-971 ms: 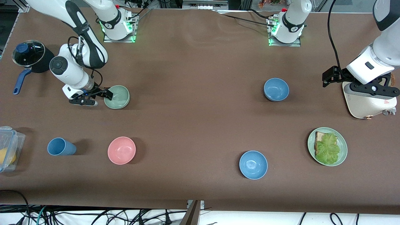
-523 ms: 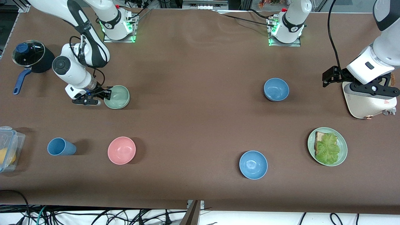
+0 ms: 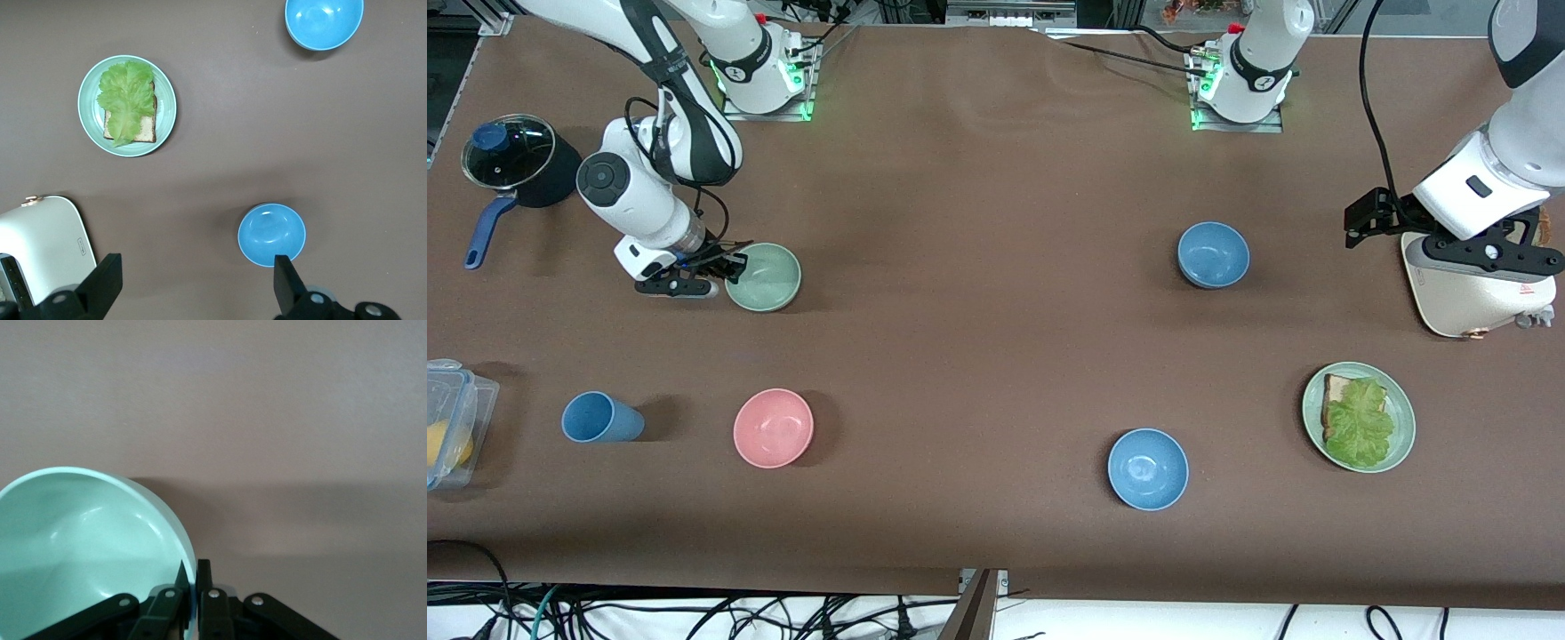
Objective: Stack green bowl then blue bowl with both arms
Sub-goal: 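Lower the right gripper and pinch the green bowl's rim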
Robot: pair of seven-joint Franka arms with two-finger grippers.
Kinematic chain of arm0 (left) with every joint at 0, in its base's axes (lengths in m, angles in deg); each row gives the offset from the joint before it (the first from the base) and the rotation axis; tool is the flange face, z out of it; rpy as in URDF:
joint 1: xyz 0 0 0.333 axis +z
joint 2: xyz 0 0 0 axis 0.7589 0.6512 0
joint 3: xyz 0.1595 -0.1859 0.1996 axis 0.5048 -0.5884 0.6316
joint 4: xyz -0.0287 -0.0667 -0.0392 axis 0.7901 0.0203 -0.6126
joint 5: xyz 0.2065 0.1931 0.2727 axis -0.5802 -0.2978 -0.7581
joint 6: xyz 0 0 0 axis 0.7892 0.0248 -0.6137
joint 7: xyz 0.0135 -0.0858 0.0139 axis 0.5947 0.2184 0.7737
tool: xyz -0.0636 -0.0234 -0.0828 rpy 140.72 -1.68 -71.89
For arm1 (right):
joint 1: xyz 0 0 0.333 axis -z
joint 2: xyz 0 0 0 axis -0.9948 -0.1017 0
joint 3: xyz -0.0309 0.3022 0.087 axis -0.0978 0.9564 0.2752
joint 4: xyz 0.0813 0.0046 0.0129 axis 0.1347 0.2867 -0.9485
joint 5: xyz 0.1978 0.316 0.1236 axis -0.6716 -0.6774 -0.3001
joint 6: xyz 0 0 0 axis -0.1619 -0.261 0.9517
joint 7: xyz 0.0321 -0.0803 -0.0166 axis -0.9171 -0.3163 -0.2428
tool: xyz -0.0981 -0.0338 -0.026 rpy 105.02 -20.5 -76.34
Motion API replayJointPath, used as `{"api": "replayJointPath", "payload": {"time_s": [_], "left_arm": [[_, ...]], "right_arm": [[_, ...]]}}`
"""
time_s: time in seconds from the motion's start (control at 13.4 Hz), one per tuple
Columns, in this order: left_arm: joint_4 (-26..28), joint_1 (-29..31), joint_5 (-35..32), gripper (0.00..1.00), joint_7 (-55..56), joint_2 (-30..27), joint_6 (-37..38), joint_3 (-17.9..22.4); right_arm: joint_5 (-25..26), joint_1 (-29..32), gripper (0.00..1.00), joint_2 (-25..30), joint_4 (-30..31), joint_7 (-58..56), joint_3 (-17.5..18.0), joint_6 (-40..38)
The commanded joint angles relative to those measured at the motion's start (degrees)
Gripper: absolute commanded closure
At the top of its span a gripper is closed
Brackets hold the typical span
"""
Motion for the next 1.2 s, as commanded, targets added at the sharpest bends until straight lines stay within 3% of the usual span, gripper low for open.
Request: {"api": "replayJointPath", "payload": {"time_s": [0.0, 0.22, 0.45, 1.12], "left_arm": [[-0.51, 0.38, -0.02, 0.0, -0.59, 0.07, -0.14, -0.2], [-0.51, 0.38, -0.02, 0.0, -0.59, 0.07, -0.14, -0.2], [-0.51, 0.38, -0.02, 0.0, -0.59, 0.07, -0.14, -0.2], [-0.59, 0.38, -0.02, 0.0, -0.59, 0.07, -0.14, -0.2]], "right_arm": [[-0.09, -0.01, 1.0, 2.89, -2.19, 4.83, 2.99, -4.16], [-0.09, -0.01, 1.0, 2.46, -8.78, 14.49, 9.93, -11.64], [-0.09, -1.76, 1.0, -0.17, -13.09, 23.46, 15.04, -12.18], [-1.41, -16.96, 1.0, -15.72, -30.75, 43.16, 15.75, -12.18]]}}
